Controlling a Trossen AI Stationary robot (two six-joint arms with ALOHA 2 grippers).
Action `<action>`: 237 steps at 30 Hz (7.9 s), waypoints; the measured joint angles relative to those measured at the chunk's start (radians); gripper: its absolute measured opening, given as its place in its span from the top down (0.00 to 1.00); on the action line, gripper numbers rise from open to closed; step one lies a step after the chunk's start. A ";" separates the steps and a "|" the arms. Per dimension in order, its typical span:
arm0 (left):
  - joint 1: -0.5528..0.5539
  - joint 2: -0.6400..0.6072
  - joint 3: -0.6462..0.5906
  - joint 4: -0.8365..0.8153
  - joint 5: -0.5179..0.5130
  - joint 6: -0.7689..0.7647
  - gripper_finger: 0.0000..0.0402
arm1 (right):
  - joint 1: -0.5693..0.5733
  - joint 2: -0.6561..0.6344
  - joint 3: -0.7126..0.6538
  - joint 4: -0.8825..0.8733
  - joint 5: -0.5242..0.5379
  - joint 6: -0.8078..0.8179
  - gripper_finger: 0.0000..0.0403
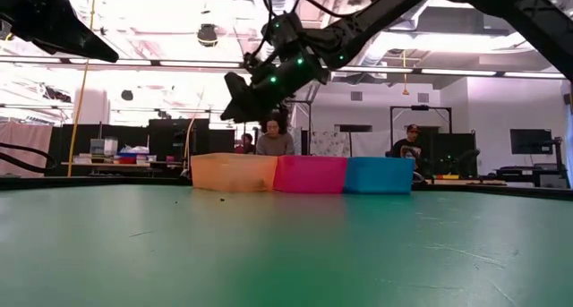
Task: Sort Halloween decoration
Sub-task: Return to Home Position
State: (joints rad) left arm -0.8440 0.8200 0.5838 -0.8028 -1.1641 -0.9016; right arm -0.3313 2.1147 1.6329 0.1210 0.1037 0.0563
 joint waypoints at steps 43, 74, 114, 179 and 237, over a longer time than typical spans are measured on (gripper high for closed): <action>0.004 -0.389 0.310 0.324 0.324 0.693 0.92 | 0.220 -1.365 -0.606 -0.469 -0.094 -0.059 0.45; 0.004 -0.817 -0.183 0.493 0.526 0.718 0.92 | 0.585 -1.768 -1.371 0.067 0.373 0.013 0.45; 0.004 -0.816 -0.540 0.824 0.389 0.690 0.92 | 0.632 -1.759 -1.625 0.852 -0.192 -0.088 0.45; 0.004 -0.814 -0.538 0.766 0.393 0.628 0.92 | 0.637 -1.815 -1.626 -0.026 -0.181 -0.196 0.45; 0.004 -0.814 -0.539 0.766 0.393 0.628 0.92 | 0.637 -1.800 -1.627 -0.083 -0.174 -0.196 0.45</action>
State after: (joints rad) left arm -0.8398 0.0059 0.0448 -0.0364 -0.7708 -0.2737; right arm 0.3061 0.3149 0.0063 0.0380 -0.0700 -0.1394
